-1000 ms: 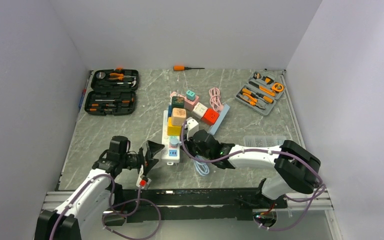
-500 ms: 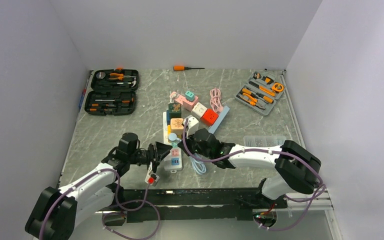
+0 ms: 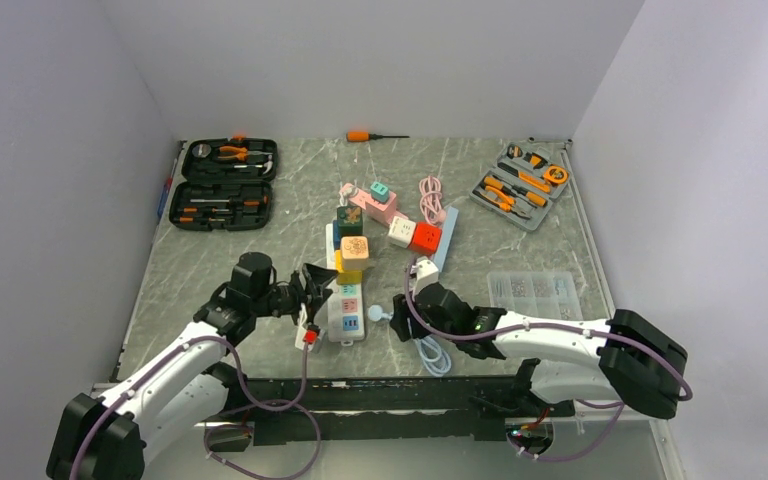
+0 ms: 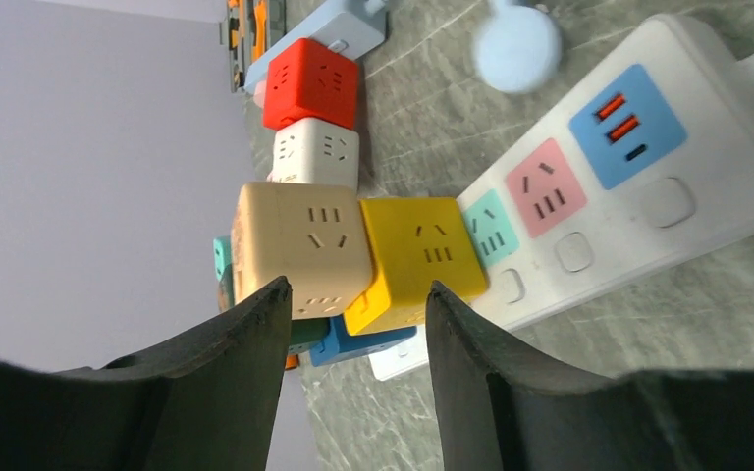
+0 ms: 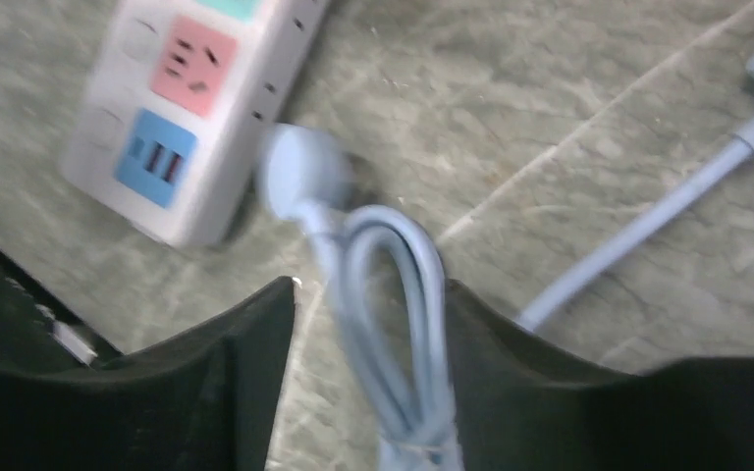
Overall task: Pull the plug off the socket
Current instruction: Place the plug at the center of the board.
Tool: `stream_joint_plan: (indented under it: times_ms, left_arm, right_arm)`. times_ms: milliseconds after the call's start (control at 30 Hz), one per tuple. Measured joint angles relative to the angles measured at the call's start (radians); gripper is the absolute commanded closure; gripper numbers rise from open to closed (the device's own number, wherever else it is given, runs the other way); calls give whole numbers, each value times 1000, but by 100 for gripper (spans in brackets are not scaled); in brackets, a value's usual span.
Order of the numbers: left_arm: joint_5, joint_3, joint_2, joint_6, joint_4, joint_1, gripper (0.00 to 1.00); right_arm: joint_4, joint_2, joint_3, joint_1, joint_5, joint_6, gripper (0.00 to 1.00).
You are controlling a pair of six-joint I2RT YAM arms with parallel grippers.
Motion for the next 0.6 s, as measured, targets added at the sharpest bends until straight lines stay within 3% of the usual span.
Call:
stream_joint_plan:
  times_ms: [133,267,400,600]
  left_arm:
    - [-21,68,21,-26,-42,-3,40]
    - [-59,134,63,-65,-50,-3,35]
    - [-86,204,97,-116,-80,-3,30]
    - [-117,327,119,-164,-180,-22,23]
  right_arm:
    - [-87,-18,-1,-2,15,44,13]
    - [-178,-108,22,-68,15,53,14]
    - [-242,-217,109,-253,17,51,13]
    - [-239,-133,282,-472,15,48,13]
